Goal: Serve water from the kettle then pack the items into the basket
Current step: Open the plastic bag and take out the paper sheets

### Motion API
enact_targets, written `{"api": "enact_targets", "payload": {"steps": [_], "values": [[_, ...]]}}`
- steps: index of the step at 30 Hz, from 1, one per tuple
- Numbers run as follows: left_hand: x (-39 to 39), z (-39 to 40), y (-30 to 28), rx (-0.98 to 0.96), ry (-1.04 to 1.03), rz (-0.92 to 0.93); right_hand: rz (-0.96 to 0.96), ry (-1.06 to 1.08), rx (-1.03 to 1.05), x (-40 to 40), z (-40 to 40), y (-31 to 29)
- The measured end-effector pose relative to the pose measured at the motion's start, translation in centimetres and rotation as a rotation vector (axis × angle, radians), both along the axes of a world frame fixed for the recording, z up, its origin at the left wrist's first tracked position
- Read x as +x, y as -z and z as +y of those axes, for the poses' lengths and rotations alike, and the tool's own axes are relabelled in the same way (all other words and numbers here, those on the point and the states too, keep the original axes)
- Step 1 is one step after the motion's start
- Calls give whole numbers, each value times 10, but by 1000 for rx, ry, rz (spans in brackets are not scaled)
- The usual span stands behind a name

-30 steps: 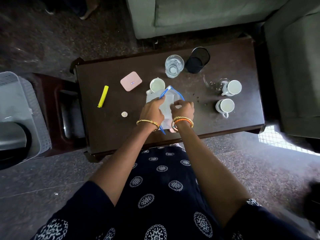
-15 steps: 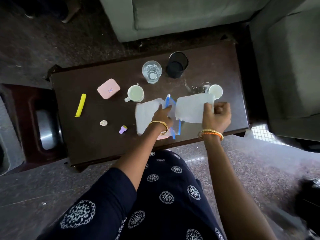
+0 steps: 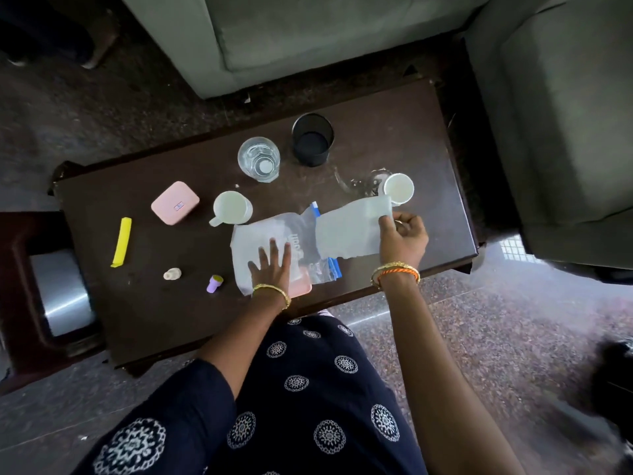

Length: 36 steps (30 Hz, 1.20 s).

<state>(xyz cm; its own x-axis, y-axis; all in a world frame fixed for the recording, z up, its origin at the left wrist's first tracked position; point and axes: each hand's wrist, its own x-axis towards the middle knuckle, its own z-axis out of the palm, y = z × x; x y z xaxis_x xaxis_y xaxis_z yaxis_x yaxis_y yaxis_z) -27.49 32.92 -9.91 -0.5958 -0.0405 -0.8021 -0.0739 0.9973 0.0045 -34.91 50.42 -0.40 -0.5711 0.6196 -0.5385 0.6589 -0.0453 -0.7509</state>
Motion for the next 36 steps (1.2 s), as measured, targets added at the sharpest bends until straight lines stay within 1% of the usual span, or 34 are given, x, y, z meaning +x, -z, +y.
{"api": "enact_targets", "payload": {"steps": [3,4,6,8,9,10,12,14,15,16,17,19,20,23,25,27,30,36], "values": [[-12,-12,16,31,-23,5,-45,-29,-32,3,-2,11],[-17,-15,20,25,-22,56,-50,-42,-43,3,-2,14],[-30,-18,24,1,-49,229,-58,-65,-56,2,-2,16],[-43,-15,19,12,-164,368,-68,-86,-52,-2,-1,18],[-50,-12,14,54,-244,412,-72,-98,-51,-4,-1,17],[-57,-8,6,146,-330,452,-76,-111,-54,-7,-1,17],[-68,6,-14,451,-437,565,-81,-139,-65,-12,1,17],[-74,21,-39,723,-368,620,-79,-190,-50,-17,4,16],[-76,29,-49,816,-323,592,-73,-248,-21,-20,5,15],[-77,37,-58,899,-320,510,-67,-328,4,-23,4,13],[-78,45,-66,982,-369,383,-61,-418,14,-25,3,12],[-78,54,-76,1152,-572,136,-44,-567,-37,-26,-1,6],[-79,55,-79,1209,-699,69,-49,-612,-85,-27,-2,4],[-81,48,-80,1287,-1130,-34,-80,-617,-269,-27,2,-2],[-80,43,-81,1290,-1295,-61,-60,-678,-254,-26,7,-4],[-77,41,-81,1326,-1359,-95,-6,-753,-213,-23,9,-6],[-73,36,-85,1394,-1404,-126,63,-793,-219,-18,7,-11],[-74,22,-98,1459,-1328,-195,50,-911,-233,-20,6,-14]]}}
